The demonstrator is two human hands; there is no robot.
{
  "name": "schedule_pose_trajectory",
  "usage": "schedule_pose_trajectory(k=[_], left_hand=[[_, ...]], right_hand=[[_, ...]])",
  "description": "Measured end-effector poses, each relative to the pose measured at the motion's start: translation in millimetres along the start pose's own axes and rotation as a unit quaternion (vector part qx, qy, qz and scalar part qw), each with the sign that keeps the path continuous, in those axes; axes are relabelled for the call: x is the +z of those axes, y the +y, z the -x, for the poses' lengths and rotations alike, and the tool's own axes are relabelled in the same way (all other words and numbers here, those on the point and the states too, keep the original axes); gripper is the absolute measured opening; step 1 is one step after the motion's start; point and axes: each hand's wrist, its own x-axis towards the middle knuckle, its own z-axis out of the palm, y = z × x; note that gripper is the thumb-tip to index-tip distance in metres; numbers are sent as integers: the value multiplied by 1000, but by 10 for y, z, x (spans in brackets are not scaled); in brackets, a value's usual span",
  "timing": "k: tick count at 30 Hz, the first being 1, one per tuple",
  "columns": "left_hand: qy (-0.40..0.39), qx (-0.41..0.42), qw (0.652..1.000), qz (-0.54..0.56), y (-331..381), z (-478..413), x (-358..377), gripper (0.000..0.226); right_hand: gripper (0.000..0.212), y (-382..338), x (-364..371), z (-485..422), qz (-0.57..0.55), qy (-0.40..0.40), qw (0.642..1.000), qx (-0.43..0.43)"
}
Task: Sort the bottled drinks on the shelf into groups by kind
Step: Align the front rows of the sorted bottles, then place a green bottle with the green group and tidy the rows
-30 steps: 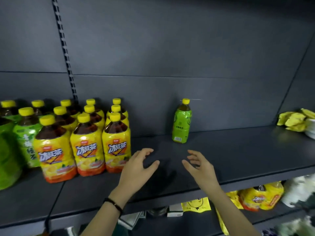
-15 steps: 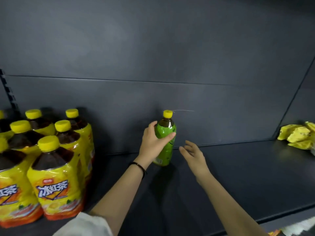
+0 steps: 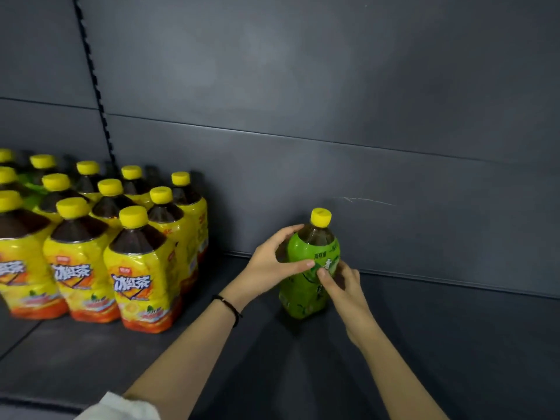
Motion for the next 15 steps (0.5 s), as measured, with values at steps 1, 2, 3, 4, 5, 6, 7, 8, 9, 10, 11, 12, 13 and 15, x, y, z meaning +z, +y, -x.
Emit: schedule_pose_trajectory(k=[1, 2, 3, 4, 5, 6, 7, 8, 9, 10, 11, 12, 13, 15], left_hand=[[0, 6, 1000, -5, -6, 122, -38, 70], [3, 9, 1000, -15, -7, 248, -72, 75], [10, 12, 999, -33, -11, 373, -105, 82], [21, 14, 998, -55, -13, 493, -136, 91], [37, 17, 996, -77, -4, 623, -165, 97], [55, 20, 994, -94, 20, 754, -191, 99], [73, 25, 992, -103, 46, 881, -216, 99], [89, 32, 990, -106, 77, 1000, -239, 97], [103, 39, 988, -108, 107, 1110, -268, 95], [117, 45, 986, -112, 136, 1233, -310, 92], [127, 50, 984, -112, 153, 1317, -359, 90], [135, 51, 983, -110, 163, 1400, -415, 89], [141, 48, 983, -108, 168, 1502, -476, 89], [157, 44, 981, -103, 181, 1685, -607, 87]], right_hand=[[42, -14, 44, 81, 7, -11, 1000, -2], [44, -26, 96, 157, 8, -23, 1000, -9], [48, -36, 147, 240, 7, -33, 999, -16], [51, -38, 198, 316, 4, -38, 999, -16], [53, -32, 247, 390, 2, -45, 999, -19], [53, -36, 296, 467, -2, -56, 998, -22], [53, -31, 340, 537, -2, -70, 997, -25], [51, -16, 375, 596, -3, -83, 996, -31], [48, 12, 405, 641, -6, -97, 995, -38], [43, 51, 445, 693, -9, -111, 993, -42], [37, 90, 470, 728, -3, -122, 991, -45], [28, 132, 503, 766, 9, -132, 990, -45], [20, 185, 547, 816, 27, -142, 989, -41], [14, 292, 626, 887, 85, -152, 983, -53]])
